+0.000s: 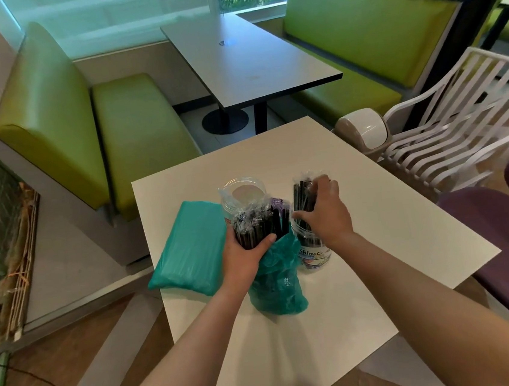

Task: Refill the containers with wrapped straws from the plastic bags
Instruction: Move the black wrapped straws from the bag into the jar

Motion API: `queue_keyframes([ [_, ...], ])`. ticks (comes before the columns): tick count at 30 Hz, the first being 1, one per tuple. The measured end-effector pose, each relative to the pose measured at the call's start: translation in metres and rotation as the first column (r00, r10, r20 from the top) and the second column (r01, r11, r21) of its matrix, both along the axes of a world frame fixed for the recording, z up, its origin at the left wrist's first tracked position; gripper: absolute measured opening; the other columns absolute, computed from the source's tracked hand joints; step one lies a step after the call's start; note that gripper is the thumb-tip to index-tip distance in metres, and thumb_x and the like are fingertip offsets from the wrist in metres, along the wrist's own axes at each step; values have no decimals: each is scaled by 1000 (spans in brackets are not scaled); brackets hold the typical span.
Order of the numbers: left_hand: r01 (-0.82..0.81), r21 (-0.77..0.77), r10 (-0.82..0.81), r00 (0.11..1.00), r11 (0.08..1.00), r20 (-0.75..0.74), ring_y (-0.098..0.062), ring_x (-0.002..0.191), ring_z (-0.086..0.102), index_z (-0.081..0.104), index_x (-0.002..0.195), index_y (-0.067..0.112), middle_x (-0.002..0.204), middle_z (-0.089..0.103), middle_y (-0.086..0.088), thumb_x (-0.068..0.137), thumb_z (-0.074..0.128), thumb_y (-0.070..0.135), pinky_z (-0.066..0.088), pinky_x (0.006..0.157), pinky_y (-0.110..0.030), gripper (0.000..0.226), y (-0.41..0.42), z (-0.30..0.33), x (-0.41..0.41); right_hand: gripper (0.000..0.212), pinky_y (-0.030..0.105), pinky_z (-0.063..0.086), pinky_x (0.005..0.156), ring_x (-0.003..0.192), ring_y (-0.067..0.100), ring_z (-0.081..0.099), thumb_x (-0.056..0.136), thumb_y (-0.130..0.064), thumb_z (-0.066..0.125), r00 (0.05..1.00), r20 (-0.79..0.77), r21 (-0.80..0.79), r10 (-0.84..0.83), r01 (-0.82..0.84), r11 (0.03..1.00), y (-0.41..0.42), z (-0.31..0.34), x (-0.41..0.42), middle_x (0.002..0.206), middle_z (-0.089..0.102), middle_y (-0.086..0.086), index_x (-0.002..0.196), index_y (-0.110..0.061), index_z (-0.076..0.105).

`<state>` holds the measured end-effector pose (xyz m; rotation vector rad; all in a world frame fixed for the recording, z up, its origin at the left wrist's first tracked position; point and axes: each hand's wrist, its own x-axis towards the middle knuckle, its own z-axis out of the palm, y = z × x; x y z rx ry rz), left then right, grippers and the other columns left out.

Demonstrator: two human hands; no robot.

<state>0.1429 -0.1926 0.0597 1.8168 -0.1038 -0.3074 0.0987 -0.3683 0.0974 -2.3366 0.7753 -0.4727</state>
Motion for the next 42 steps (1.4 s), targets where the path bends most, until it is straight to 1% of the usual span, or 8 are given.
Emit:
queue_keyframes([
  [10,1,0,-1,1000,1000,5,-19,129,49,41,141,19,137,55,0,68,87,39,40,110,-38,88,0,4,-1,43,37,56,76,85,9,53,77,-32,80,961,273,132,-33,-4,991,-5,3,9,108,43,1,106,-23,49],
  [15,4,-6,-4,1000,1000,-2,-18,130,48,40,142,18,138,54,0,68,87,38,38,110,-34,90,1,3,-2,20,30,47,80,98,21,54,83,-29,74,985,171,9,11,-13,1000,-10,-2,8,106,49,3,97,-18,65],
  [20,7,-22,-7,1000,1000,3,-18,126,51,42,139,19,133,57,2,68,87,36,41,109,-36,85,2,4,-2,65,44,36,98,123,29,36,70,-48,80,998,15,-347,67,-58,936,-16,9,11,137,38,5,126,-33,51],
  [24,12,-13,-12,1000,1000,-8,-18,128,49,41,141,21,135,56,2,68,87,39,40,110,-39,88,1,3,-2,67,57,23,109,141,33,18,76,-54,72,972,-197,-288,128,-182,940,-25,8,20,151,25,1,135,-45,41],
  [26,13,-8,-13,1000,1000,-5,-17,130,48,40,143,21,137,54,3,68,87,40,38,111,-37,91,1,3,-2,56,55,32,104,135,33,30,80,-55,68,955,-238,-242,174,-232,942,-29,7,26,145,33,1,130,-42,47],
  [30,18,-11,-18,1000,1000,-7,-17,130,48,39,143,20,138,54,2,68,86,39,37,111,-36,90,3,4,-2,45,46,46,91,119,32,40,86,-51,63,950,-227,-242,217,-270,932,-31,8,33,130,42,8,121,-24,52],
  [36,13,5,-14,1000,1000,3,-17,131,47,38,144,20,139,53,2,68,86,40,37,113,-40,92,4,3,-1,43,43,40,92,116,31,40,93,-45,55,970,-169,-240,175,-212,947,-36,18,38,126,46,12,119,-11,50],
  [42,27,6,-27,1000,1000,7,-19,131,47,38,144,19,140,53,0,69,86,39,38,111,-37,92,3,3,-1,51,49,29,102,126,32,38,85,-56,62,953,-290,-287,93,-179,941,-34,19,33,137,41,6,126,-29,48],
])
